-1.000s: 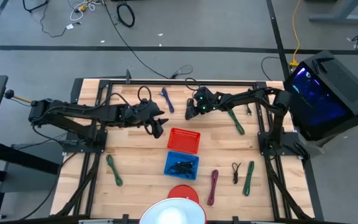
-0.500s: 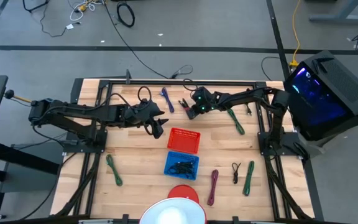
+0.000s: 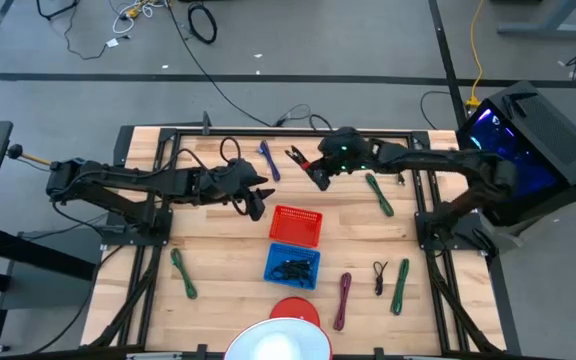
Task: Pick & Place USB Port
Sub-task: Put the small black USB cable into the blue bin
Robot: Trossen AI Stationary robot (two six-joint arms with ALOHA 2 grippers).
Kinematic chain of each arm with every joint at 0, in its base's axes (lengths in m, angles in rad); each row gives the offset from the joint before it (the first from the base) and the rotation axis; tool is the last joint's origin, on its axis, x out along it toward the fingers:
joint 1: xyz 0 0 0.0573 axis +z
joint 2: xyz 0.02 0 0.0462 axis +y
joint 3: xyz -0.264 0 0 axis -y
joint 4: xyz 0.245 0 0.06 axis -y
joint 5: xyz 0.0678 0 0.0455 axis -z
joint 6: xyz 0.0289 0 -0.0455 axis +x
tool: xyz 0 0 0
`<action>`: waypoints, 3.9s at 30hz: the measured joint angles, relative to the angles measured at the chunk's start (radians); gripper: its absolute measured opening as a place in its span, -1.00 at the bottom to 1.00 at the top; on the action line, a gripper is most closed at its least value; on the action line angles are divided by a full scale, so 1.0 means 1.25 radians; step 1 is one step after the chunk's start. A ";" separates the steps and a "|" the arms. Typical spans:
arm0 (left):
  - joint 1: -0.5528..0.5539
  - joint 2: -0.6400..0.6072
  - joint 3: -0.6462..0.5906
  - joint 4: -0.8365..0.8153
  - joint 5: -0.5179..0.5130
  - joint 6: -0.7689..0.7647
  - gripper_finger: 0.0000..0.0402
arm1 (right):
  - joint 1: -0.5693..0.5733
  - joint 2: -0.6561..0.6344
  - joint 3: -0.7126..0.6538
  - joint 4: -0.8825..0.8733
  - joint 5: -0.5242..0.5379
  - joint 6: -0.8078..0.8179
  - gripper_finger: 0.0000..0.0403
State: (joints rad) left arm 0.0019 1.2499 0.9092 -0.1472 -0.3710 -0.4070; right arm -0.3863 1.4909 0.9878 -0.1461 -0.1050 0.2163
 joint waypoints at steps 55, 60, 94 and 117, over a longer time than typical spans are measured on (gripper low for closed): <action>-0.008 0.124 0.000 0.761 0.179 0.232 -0.76 | 0.281 -0.178 0.001 0.269 0.056 -0.141 -1.00; -0.011 0.123 0.000 0.742 0.161 0.224 -0.76 | 0.273 -0.180 0.001 0.255 0.056 -0.154 -0.98; -0.322 0.310 0.039 0.273 0.069 -0.044 -0.76 | 0.078 -0.410 0.001 -0.172 0.141 -0.222 -0.51; -0.236 0.508 0.364 -0.175 0.213 0.083 -0.76 | 0.067 -0.410 0.001 -0.192 0.134 -0.232 -0.51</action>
State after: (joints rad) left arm -0.2930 1.8843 1.3636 -0.3655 -0.1042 -0.3030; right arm -0.3027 0.9787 0.9894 -0.3855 0.0628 -0.0731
